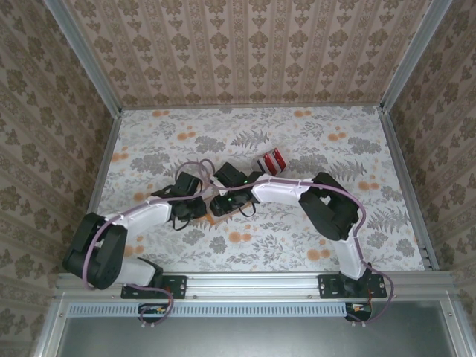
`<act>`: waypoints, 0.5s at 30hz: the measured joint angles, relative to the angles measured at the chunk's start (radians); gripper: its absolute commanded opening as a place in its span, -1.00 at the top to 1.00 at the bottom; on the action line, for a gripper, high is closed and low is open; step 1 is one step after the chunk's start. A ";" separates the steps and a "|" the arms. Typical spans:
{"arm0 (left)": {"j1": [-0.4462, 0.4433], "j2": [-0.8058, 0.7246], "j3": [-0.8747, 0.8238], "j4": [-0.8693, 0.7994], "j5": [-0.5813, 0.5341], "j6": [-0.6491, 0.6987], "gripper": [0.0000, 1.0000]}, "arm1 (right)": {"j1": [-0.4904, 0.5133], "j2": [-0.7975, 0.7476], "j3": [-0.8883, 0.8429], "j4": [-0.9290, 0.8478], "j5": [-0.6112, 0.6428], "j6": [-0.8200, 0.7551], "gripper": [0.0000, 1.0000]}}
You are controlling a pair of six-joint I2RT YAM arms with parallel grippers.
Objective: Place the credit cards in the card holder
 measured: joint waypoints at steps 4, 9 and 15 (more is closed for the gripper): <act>0.025 -0.071 0.012 -0.058 -0.018 0.008 0.48 | -0.029 -0.071 -0.064 -0.002 0.000 0.004 0.15; 0.092 -0.074 0.058 -0.079 -0.022 0.036 0.48 | -0.057 -0.159 -0.141 0.009 -0.003 0.011 0.16; 0.120 0.046 0.145 -0.064 -0.005 0.079 0.56 | -0.076 -0.226 -0.269 0.026 -0.010 0.039 0.21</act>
